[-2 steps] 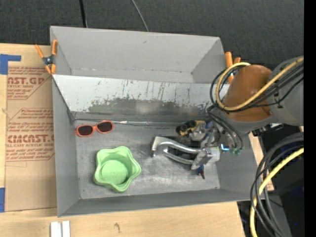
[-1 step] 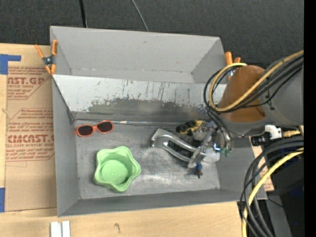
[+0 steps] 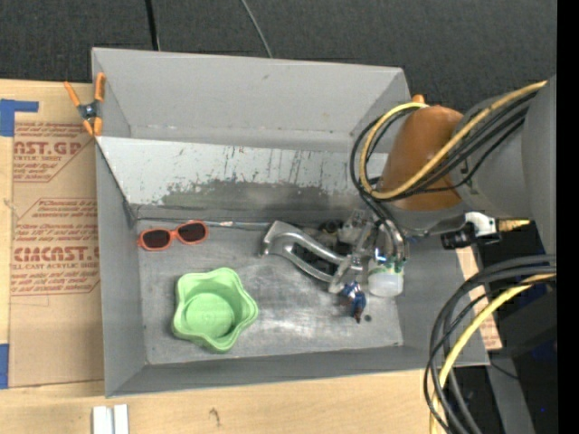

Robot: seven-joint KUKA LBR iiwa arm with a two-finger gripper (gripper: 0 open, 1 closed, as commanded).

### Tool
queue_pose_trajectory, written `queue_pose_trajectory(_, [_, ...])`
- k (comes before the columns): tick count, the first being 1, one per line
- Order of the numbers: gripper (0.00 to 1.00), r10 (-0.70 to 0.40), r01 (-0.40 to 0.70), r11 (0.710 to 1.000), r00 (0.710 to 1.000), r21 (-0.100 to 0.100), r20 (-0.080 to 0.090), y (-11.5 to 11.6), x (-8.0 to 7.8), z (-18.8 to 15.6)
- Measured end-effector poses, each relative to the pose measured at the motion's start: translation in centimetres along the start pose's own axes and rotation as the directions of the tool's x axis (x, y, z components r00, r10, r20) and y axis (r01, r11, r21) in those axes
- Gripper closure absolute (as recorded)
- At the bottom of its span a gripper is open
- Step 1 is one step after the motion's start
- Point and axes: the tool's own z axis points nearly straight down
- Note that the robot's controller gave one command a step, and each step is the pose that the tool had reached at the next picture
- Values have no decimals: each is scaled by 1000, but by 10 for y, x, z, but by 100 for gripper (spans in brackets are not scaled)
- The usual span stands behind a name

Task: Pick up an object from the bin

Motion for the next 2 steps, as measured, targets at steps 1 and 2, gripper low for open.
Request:
queue_pose_trajectory(1, [100,-49,50,999,999,17,-21,10,-11,-1])
queue_pose_trajectory(2, [100,-29,29,1000,999,-11,15,-16,16,0])
